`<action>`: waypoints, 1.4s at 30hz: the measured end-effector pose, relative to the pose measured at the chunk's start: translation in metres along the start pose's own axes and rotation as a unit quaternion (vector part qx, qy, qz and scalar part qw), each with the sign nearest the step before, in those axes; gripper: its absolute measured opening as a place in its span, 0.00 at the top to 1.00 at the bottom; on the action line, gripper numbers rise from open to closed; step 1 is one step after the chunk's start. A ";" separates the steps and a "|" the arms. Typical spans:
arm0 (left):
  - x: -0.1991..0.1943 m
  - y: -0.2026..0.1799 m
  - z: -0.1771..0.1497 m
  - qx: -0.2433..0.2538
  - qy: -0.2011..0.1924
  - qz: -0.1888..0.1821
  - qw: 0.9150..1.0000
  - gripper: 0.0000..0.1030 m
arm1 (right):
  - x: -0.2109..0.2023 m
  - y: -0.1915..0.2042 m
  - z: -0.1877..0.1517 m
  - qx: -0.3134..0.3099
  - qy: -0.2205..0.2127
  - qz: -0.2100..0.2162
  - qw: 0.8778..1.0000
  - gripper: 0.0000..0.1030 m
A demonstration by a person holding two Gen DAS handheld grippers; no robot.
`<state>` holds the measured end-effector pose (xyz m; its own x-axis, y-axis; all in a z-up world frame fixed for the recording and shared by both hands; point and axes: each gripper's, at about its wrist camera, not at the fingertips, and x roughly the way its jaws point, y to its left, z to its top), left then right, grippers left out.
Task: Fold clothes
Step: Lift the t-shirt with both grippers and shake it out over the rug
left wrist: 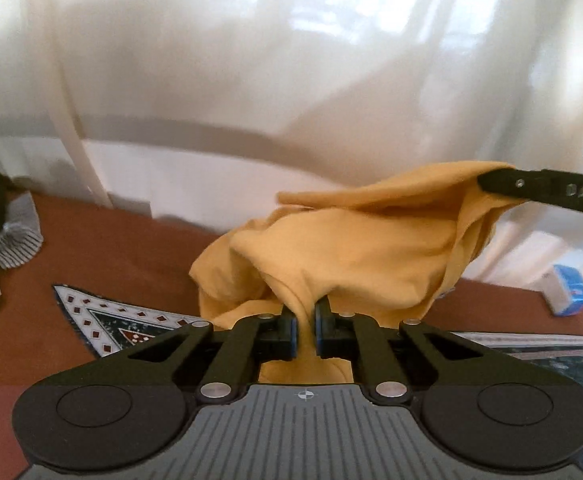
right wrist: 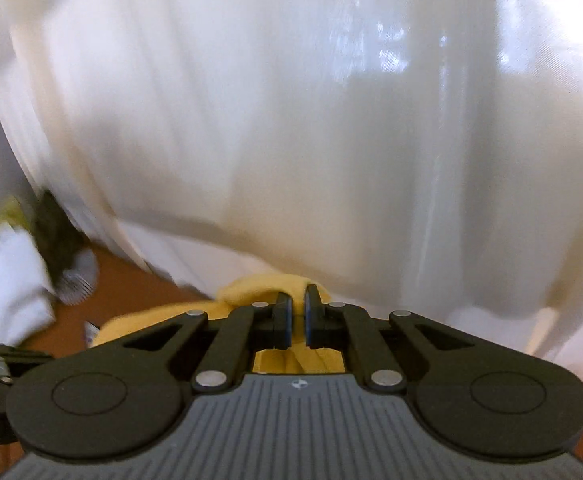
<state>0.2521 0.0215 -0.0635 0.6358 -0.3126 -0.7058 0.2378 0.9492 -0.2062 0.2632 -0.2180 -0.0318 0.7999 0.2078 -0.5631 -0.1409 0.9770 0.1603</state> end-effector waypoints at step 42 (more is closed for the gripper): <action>-0.091 -0.229 -0.346 0.095 0.249 0.004 0.964 0.63 | -0.306 -0.158 -0.380 0.217 0.150 -0.071 0.962 0.92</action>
<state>-0.1142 -0.1543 -0.1869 0.2181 -0.2050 -0.9541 0.3947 0.9127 -0.1059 -0.1817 -0.4174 -0.1930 0.5804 0.1424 -0.8018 0.2650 0.8980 0.3513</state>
